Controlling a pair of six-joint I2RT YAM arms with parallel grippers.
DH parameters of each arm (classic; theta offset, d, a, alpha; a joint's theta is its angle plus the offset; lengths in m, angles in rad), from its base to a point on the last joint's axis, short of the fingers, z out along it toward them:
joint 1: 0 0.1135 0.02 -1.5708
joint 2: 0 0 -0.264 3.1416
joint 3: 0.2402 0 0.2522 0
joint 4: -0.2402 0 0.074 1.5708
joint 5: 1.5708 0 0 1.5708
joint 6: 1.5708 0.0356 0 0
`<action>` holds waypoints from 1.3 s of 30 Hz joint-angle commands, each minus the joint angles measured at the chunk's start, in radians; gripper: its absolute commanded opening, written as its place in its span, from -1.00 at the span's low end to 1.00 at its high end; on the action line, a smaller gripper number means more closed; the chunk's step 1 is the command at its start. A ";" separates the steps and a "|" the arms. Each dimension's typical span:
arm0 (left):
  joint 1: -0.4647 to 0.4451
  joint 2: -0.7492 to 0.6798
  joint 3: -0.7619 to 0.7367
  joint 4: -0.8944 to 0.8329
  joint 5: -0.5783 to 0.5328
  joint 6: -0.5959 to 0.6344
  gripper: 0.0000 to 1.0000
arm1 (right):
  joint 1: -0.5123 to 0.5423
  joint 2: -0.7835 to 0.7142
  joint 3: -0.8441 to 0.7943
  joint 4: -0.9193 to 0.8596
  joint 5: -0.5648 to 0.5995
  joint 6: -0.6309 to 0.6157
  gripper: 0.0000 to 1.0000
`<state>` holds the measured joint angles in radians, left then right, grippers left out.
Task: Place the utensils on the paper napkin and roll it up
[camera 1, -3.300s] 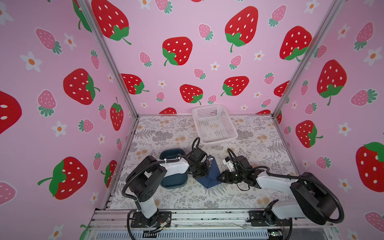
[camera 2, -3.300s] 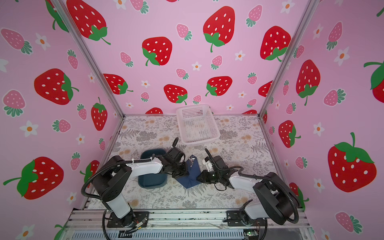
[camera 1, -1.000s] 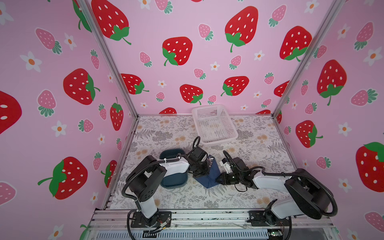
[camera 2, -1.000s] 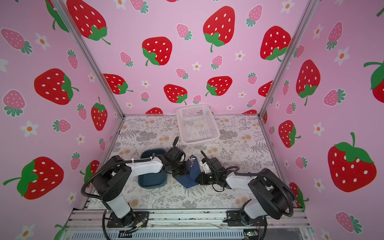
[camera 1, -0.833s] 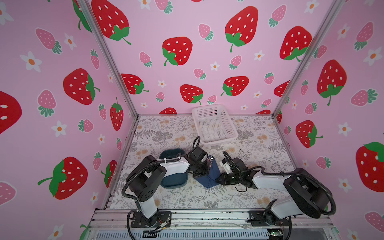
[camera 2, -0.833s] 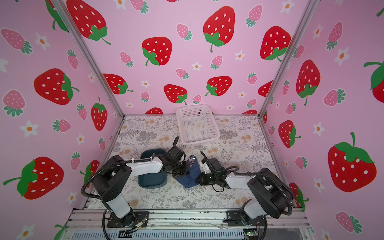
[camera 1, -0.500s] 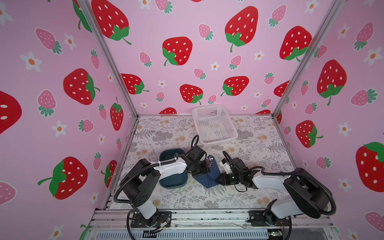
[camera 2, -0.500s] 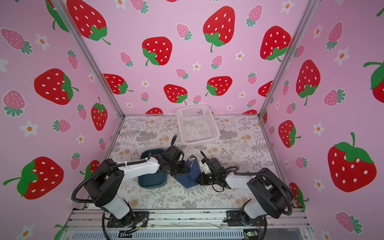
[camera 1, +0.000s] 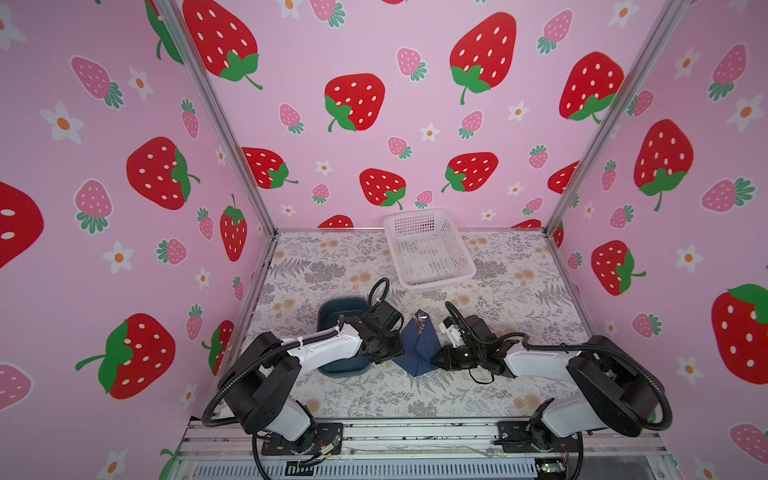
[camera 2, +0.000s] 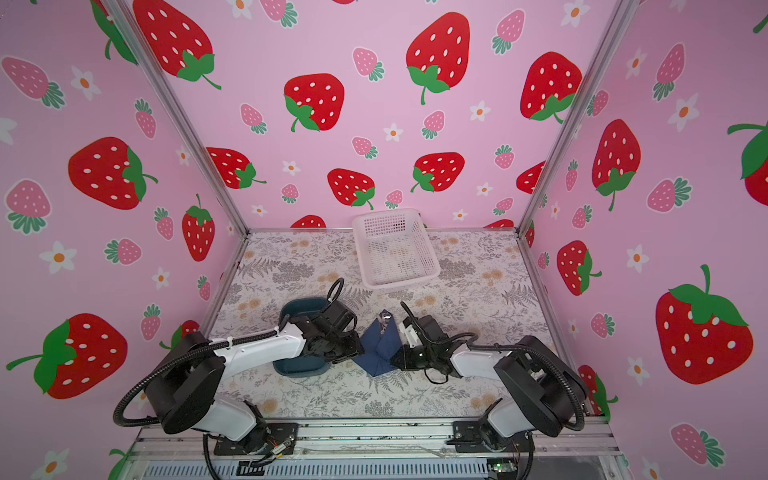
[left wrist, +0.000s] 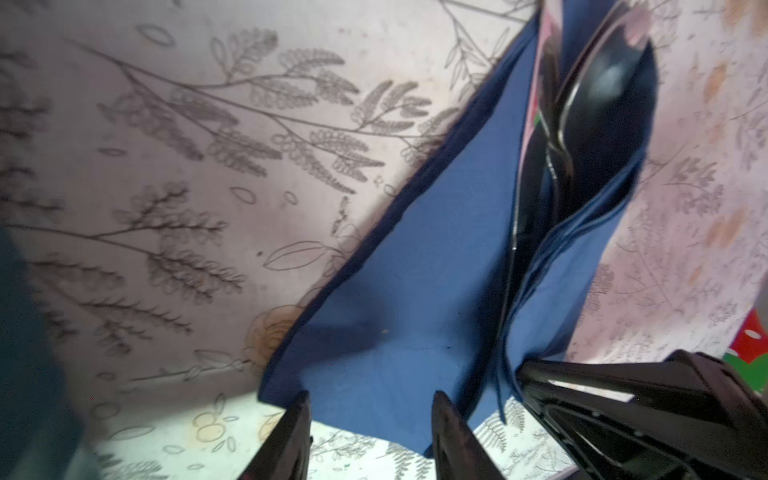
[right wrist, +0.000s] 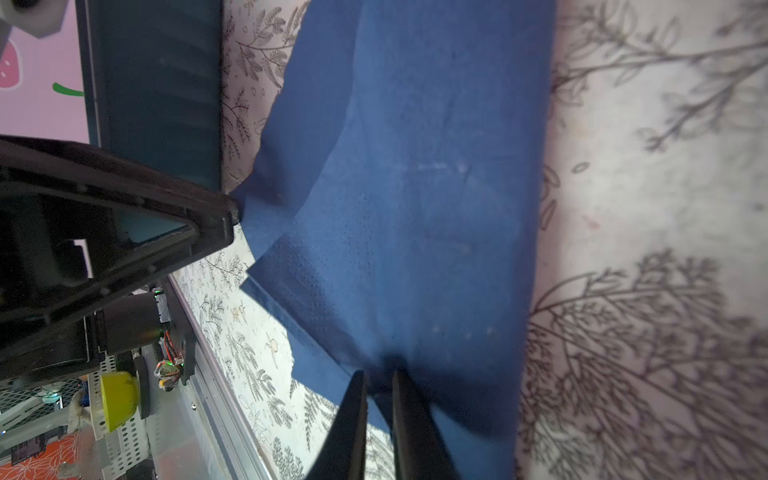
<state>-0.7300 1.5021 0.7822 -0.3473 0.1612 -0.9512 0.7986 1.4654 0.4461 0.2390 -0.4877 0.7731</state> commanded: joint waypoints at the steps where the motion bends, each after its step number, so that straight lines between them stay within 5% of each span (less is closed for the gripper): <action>1: 0.025 -0.052 -0.035 -0.087 -0.086 -0.008 0.04 | 0.007 0.001 -0.001 -0.001 0.023 0.013 -0.66; 11: 0.060 -0.081 -0.082 0.040 0.043 -0.021 0.13 | 0.008 0.011 0.001 0.016 0.020 0.021 -0.67; 22: 0.041 0.011 -0.053 0.070 0.037 -0.035 0.09 | 0.007 0.009 -0.005 0.016 0.024 0.019 -0.66; 39: 0.041 0.029 -0.095 0.162 0.027 -0.090 -0.43 | 0.009 0.014 -0.003 0.016 0.025 0.022 -0.66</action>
<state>-0.6853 1.5249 0.7078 -0.2012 0.2089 -1.0115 0.8013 1.4658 0.4458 0.2478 -0.4801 0.7887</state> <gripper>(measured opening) 0.289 0.168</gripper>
